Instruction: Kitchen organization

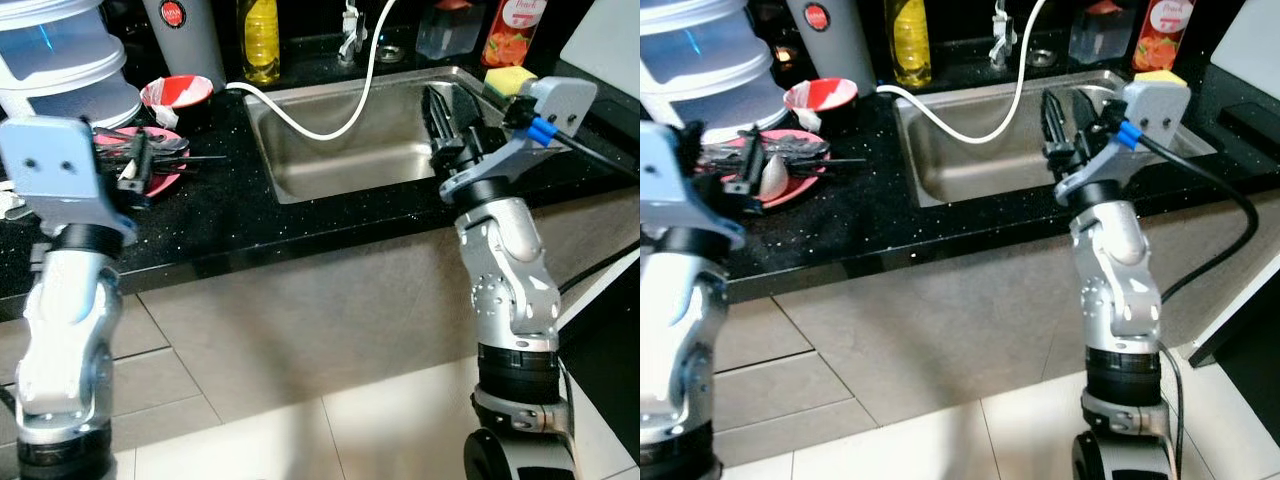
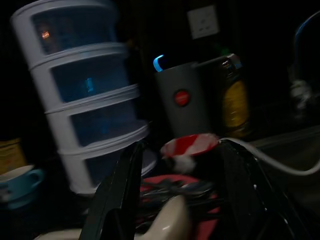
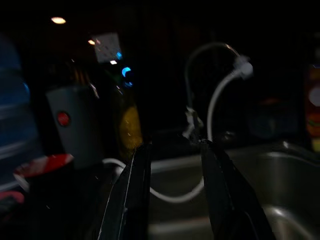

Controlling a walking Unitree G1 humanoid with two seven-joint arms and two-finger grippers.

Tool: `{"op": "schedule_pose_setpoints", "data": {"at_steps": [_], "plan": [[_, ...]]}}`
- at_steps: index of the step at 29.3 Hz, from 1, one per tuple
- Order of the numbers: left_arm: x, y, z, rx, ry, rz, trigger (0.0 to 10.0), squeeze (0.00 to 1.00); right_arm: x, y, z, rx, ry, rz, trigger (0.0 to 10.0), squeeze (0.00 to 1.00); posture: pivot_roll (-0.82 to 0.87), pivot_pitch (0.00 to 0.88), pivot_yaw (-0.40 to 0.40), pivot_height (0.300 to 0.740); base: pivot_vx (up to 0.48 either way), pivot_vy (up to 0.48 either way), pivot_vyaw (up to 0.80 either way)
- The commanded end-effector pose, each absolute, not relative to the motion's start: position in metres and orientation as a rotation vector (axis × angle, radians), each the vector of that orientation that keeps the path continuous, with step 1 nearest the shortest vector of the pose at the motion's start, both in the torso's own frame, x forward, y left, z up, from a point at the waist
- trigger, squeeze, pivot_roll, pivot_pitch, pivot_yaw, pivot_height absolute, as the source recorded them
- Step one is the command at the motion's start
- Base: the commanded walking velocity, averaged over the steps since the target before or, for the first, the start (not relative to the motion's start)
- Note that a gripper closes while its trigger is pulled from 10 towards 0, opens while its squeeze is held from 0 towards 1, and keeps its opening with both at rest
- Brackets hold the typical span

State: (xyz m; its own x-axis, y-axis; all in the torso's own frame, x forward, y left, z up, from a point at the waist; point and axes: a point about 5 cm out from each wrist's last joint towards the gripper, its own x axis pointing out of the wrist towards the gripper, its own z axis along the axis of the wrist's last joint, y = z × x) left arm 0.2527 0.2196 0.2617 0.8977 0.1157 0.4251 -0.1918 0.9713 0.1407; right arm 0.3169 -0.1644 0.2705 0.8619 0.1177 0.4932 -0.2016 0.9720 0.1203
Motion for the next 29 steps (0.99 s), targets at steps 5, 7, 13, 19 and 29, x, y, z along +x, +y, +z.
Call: {"op": "schedule_pose_setpoints", "data": {"at_steps": [5,7,13,19,29], "plan": [[0.257,0.221,0.256,0.198,-0.404,0.173,10.0,0.0,0.32,-0.172,0.259,0.146,-0.47,0.124,10.0,0.0,0.0,0.0,0.076,0.74,0.0,0.0,0.0],[0.257,0.219,0.256,0.196,-0.406,0.168,10.0,0.0,0.32,-0.173,0.259,0.141,-0.475,0.119,10.0,0.0,-0.01,0.0,0.076,0.74,0.0,0.0,0.0],[0.26,0.216,0.254,0.188,-0.417,0.159,10.0,0.0,0.322,-0.179,0.262,0.126,-0.488,0.076,10.0,0.0,-0.01,0.0,0.079,0.74,0.167,0.0,0.0],[0.262,0.216,0.254,0.184,-0.423,0.157,10.0,0.0,0.322,-0.18,0.263,0.125,-0.494,0.07,10.0,0.0,-0.01,0.0,0.079,0.74,0.459,0.0,0.0],[0.264,0.215,0.254,0.186,-0.43,0.153,10.0,0.0,0.324,-0.177,0.262,0.129,-0.497,0.076,10.0,0.0,-0.01,0.0,0.08,0.74,0.474,0.0,0.0]]}}
